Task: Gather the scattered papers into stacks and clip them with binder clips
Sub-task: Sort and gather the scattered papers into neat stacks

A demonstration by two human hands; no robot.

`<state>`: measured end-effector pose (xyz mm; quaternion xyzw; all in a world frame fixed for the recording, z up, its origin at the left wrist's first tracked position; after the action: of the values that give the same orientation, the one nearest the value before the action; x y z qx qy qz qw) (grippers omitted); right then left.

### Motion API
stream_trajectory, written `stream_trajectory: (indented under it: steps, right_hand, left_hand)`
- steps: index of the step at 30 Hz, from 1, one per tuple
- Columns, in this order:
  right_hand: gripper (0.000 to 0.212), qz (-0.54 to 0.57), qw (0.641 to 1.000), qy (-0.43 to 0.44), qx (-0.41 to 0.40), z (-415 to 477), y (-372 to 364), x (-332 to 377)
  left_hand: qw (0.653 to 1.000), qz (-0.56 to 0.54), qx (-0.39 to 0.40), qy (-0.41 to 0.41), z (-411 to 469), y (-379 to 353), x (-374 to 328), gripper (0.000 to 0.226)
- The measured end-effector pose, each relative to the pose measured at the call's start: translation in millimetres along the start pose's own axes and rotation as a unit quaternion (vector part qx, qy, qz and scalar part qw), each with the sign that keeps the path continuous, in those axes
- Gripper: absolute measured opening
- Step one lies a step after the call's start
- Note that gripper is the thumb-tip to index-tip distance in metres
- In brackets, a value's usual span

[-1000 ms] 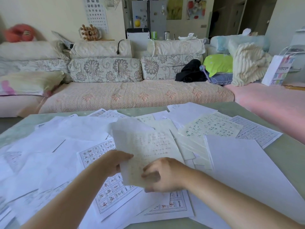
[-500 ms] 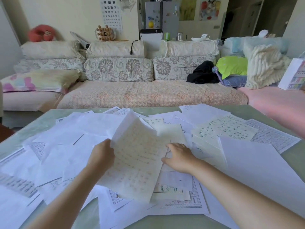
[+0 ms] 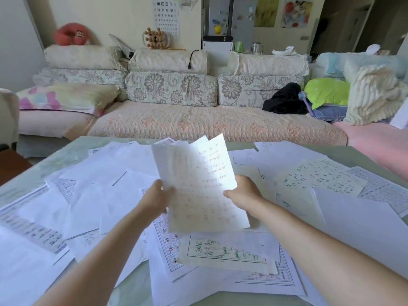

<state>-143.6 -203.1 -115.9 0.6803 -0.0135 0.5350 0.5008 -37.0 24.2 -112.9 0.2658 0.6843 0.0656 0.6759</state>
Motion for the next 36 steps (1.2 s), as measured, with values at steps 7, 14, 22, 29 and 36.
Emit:
stream_trajectory:
  steps: [7, 14, 22, 29, 36]
  right_hand:
    - [0.017, -0.163, 0.986, -0.019, -0.007, 32.9, -22.1, 3.1]
    - [0.046, -0.222, 0.967, -0.114, 0.057, 58.2, -29.2, 19.9]
    - [0.063, -0.052, 0.988, -0.135, 0.047, 57.4, -15.7, 3.5]
    - [0.022, -0.072, 0.980, -0.163, -0.084, 39.5, 55.0, -48.8]
    - [0.050, -0.024, 0.965, -0.258, -0.046, 27.1, 55.0, -71.1]
  left_hand:
    - [0.916, 0.352, -0.048, -0.185, 25.3, -25.8, 11.3, 0.083]
    - [0.888, 0.415, 0.016, -0.199, 29.5, -42.7, 28.5, 0.077]
    - [0.933, 0.313, -0.013, -0.179, 31.9, -38.3, 26.2, 0.077]
    - [0.941, 0.304, -0.047, -0.139, 30.9, -57.3, 5.0, 0.056]
    - [0.969, 0.243, -0.046, -0.012, 30.1, -86.5, -20.3, 0.053]
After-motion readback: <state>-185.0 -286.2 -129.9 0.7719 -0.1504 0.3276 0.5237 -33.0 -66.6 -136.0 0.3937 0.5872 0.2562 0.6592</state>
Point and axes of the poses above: each hand's wrist, its own z-axis towards the middle knuckle, its own y-axis out of the back of the hand, x = y × z, the point moved 5 cm from there along z, towards the middle knuckle, and after that the axes turned 10 degrees about -x, right-handed, at the moved point
